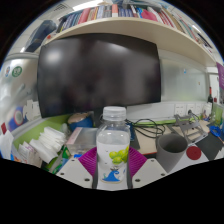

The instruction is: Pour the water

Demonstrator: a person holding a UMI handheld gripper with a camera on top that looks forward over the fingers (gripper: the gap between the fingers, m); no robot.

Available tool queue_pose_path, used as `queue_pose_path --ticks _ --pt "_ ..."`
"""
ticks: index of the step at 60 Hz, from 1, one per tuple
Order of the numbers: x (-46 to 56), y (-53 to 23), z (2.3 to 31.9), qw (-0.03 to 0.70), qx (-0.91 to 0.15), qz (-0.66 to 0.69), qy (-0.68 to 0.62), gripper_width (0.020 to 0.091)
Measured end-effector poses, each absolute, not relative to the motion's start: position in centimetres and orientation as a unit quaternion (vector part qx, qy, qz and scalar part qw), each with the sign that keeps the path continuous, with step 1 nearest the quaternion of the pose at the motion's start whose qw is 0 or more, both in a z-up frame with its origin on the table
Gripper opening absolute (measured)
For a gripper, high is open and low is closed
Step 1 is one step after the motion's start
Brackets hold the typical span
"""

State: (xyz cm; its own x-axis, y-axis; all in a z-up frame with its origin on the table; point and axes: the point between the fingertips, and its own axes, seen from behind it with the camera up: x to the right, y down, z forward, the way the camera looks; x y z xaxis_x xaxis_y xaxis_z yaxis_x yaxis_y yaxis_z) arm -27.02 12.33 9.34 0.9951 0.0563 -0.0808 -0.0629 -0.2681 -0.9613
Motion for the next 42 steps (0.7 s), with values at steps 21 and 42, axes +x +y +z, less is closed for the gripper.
queue_pose_path --ticks 21,42 --pt "-26.3 14.0 22.7 0.611 -0.631 0.385 0.284 0.0398" --pt "-21.5 14.5 19.6 0.47 -0.529 0.51 0.489 0.0396"
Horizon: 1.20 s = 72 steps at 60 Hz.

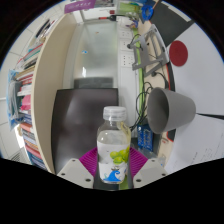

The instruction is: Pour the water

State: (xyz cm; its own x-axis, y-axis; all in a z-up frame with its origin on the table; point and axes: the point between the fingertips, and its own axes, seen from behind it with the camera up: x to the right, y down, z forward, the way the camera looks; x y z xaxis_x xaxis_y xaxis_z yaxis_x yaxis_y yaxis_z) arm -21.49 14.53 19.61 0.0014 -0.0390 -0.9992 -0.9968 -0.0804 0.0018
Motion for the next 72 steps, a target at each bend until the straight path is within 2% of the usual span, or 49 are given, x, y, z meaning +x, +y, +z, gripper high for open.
queue_pose_path --ticks 17,28,34,40,44,50,55,62,72 --pt "-20.1 14.4 16.8 0.394 -0.489 0.554 0.547 0.0396" --pt "-20.4 14.0 16.6 0.368 -0.49 0.568 0.549 0.0395" --pt "-20.6 13.7 18.8 0.374 -0.502 0.574 0.528 0.0396" --pt "-20.1 13.2 23.0 0.43 -0.553 0.55 0.455 0.0396" --pt "-18.7 13.0 25.2 0.484 -0.62 0.482 0.386 0.0395" --pt "-14.6 12.6 26.3 0.559 -0.712 0.329 0.27 0.0396" --pt "-10.2 12.5 24.9 0.588 -0.765 0.186 0.183 0.0397" --pt "-4.1 12.7 22.4 0.609 -0.786 0.028 0.106 0.0397" --pt "1.4 13.3 16.2 0.593 -0.8 -0.054 0.071 0.0397"
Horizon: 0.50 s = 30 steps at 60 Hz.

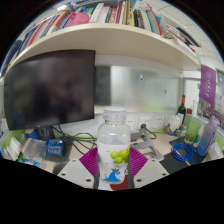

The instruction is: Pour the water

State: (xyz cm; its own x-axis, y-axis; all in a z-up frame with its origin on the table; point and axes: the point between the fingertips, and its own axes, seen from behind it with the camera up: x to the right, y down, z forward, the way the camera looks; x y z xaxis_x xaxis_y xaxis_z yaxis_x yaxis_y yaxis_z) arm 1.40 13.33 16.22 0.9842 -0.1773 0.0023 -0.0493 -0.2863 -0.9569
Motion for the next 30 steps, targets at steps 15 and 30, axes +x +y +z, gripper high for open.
queue_pose_path --ticks 15,30 --pt "4.3 14.3 8.8 0.564 -0.821 -0.07 0.05 0.0398" --pt "4.6 14.0 8.0 0.59 -0.804 -0.037 0.063 0.0454"
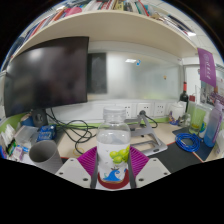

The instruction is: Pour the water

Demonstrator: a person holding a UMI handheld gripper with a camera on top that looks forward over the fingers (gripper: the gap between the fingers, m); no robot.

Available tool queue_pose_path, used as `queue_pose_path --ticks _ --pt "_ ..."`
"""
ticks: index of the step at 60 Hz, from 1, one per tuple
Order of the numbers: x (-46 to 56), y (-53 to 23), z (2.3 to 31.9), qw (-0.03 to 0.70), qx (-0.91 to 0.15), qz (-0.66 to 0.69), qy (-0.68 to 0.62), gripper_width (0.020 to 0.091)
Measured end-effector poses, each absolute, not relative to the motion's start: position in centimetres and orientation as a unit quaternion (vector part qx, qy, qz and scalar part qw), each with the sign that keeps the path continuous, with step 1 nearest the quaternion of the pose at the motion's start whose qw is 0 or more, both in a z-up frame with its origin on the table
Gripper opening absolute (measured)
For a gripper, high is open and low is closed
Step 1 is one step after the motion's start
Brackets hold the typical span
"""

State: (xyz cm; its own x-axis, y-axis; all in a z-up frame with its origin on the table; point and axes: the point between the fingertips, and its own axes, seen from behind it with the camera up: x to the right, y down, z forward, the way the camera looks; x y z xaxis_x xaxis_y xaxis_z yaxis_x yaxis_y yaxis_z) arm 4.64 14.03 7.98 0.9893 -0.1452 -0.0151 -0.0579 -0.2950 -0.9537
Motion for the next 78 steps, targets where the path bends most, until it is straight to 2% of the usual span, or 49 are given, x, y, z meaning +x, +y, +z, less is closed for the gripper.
queue_pose_path --ticks 6,11,18,22,33,44,51,64,78 --pt "4.6 13.9 8.0 0.593 -0.802 -0.043 0.061 0.0484" --pt "4.6 13.3 6.9 0.569 -0.818 -0.043 0.064 0.0546" --pt "4.9 11.4 4.7 0.52 -0.849 -0.053 0.079 0.0712" --pt "4.3 10.2 5.2 0.517 -0.851 -0.05 0.077 0.0753" --pt "2.9 4.3 5.7 0.462 -0.884 -0.026 0.069 0.0749" --pt "0.9 -1.3 9.2 0.412 -0.91 -0.018 0.045 0.0749" --pt "0.1 -3.2 12.1 0.412 -0.91 -0.043 0.03 0.075" --pt "-4.6 -6.7 15.8 0.416 -0.908 -0.029 0.04 0.0758" --pt "-8.8 -10.0 17.8 0.424 -0.904 -0.034 0.047 0.0756"
